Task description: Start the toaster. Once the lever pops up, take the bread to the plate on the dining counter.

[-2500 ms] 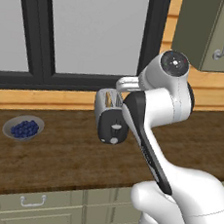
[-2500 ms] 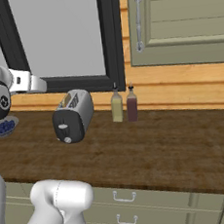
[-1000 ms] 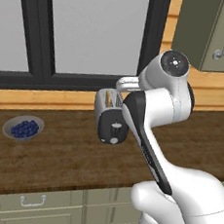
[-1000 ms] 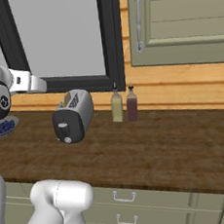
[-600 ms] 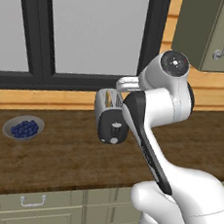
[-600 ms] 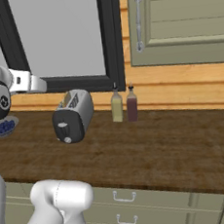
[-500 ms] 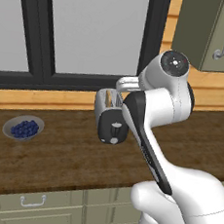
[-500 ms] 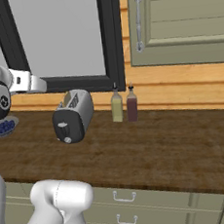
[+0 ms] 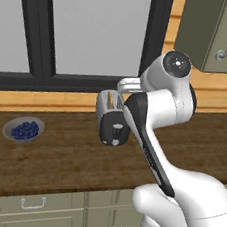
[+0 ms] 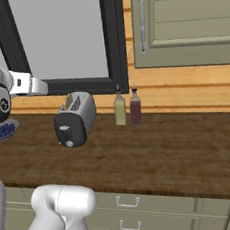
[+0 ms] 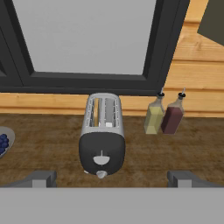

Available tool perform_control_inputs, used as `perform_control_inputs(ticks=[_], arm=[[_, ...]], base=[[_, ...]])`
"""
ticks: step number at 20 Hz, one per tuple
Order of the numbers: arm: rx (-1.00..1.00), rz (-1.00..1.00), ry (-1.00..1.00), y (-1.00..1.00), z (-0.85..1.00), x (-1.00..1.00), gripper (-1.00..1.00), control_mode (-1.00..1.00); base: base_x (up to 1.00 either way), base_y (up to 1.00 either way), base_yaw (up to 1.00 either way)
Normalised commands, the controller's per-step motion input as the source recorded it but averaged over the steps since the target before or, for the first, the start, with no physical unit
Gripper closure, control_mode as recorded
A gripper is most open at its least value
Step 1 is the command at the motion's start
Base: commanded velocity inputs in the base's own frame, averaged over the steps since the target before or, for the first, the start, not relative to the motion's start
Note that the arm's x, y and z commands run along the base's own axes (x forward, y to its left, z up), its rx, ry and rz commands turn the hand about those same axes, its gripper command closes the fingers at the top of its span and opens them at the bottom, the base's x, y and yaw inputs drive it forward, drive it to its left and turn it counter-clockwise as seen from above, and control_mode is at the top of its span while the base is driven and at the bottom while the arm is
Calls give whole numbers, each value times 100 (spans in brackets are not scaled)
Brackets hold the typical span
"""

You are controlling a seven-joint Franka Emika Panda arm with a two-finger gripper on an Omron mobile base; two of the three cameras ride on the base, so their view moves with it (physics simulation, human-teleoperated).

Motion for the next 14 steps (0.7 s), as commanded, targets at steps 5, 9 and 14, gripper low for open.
perform_control_inputs(ticks=[5,9,14], arm=[[0,0,0,0,0,0,-100,-100],[0,0,0,3,0,-14,-100,-100],[-6,1,-6,37,-15,-62,-100,-100]], base=[[0,0,0],[0,0,0],[0,0,0]])
